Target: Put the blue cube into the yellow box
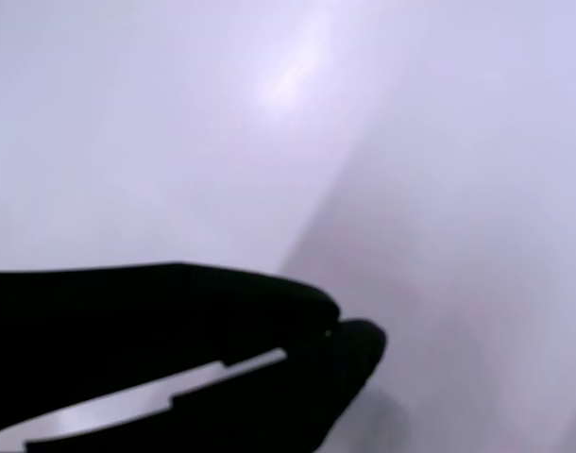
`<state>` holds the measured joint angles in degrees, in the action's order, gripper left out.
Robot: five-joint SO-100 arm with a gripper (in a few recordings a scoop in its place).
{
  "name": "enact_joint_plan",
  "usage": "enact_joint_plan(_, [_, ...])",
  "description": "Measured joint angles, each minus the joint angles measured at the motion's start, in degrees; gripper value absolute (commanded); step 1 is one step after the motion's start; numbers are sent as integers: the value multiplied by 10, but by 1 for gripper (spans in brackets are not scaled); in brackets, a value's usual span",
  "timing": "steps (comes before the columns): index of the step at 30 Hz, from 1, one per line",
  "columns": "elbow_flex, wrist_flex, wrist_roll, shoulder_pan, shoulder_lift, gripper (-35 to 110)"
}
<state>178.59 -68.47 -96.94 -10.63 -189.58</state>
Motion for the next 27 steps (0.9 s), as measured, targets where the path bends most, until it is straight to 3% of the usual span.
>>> enact_joint_plan(7, [0,-70,-15,42,-4,0])
enact_joint_plan(27, [0,-83,38,103,-4,0])
